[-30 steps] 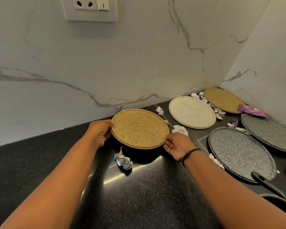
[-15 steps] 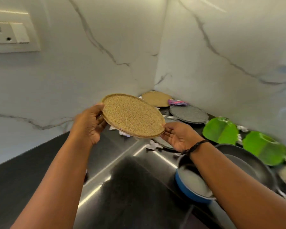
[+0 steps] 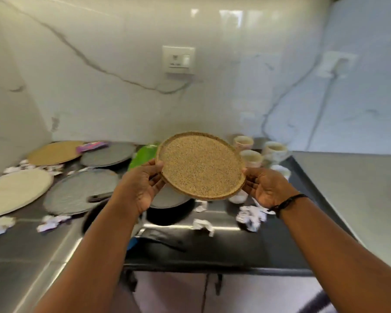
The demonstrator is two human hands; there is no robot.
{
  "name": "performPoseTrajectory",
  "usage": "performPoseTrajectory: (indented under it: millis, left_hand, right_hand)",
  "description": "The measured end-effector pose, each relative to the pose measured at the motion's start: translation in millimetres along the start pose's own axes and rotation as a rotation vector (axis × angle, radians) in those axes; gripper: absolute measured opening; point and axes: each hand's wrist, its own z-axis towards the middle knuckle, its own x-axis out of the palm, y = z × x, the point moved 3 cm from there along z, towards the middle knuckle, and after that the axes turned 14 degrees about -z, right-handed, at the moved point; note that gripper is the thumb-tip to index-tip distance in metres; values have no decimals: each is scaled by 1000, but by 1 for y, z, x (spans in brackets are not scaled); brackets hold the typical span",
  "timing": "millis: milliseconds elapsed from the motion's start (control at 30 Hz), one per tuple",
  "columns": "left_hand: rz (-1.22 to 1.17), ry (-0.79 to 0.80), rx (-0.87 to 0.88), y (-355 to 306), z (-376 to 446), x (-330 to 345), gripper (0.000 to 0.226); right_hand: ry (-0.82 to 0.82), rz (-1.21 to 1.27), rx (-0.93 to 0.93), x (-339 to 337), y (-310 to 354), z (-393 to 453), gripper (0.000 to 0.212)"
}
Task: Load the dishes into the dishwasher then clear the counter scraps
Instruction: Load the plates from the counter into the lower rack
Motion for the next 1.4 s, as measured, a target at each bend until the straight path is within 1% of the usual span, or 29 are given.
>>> performPoseTrajectory:
  millis: [133, 267, 367, 467, 567, 700, 767, 833, 900, 1000, 1067, 1167, 1233, 1333, 1367, 1400]
  left_hand:
    - [43, 91, -133, 113, -19, 91, 14]
    - [134, 127, -260, 235, -54, 177, 10]
    - [199, 224, -388, 325, -87, 241, 10]
    - [311, 343, -509, 403, -117, 287, 11]
    - [448, 415, -618, 472, -143, 318, 16]
    - [623, 524, -716, 550, -171, 340, 20]
    - [730, 609, -763, 584, -181, 347, 20]
    - [813, 705, -808, 617, -191, 356, 14]
    - [876, 794, -842, 648, -201, 368, 12]
    - [961, 940, -835, 689, -213, 387, 14]
    - [1022, 1083, -778, 715, -219, 398, 16]
    - [1125, 1337, -579, 750, -224, 410, 14]
    - [1174, 1468, -445, 777, -227, 413, 14]
    - [1256, 1596, -302, 821, -230, 402, 21]
    - [1278, 1614, -286, 838, -230, 392, 22]
    - [1287, 1628, -283, 854, -230, 380, 23]
  right_hand:
    - [-179, 89, -20, -151, -6, -30, 3]
    - [-366, 164, -21, -302, -24, -76, 6]
    - [-529, 222, -16, -406, -40, -124, 6]
    - [-678, 268, 19, -486, -63, -172, 9]
    - [-811, 339, 46, -548, -94, -216, 12]
    - [-977, 417, 121, -601, -145, -258, 5]
    - [-1062, 400, 158, -619, -169, -275, 10]
    - [-1146, 371, 208, -633, -189, -292, 17]
    - [-1221, 333, 251, -646, -204, -309, 17]
    - [-1307, 177, 329, -663, -215, -330, 17]
    - [-1394, 89, 385, -673, -223, -340, 17]
    - [-1505, -95, 499, -683, -246, -345, 15]
    - [-1520, -258, 604, -687, -267, -344, 12]
    - [-1507, -439, 716, -684, -292, -339, 9]
    - [-1499, -492, 737, -687, -306, -337, 8]
    - [-1494, -535, 733, -692, -322, -334, 13]
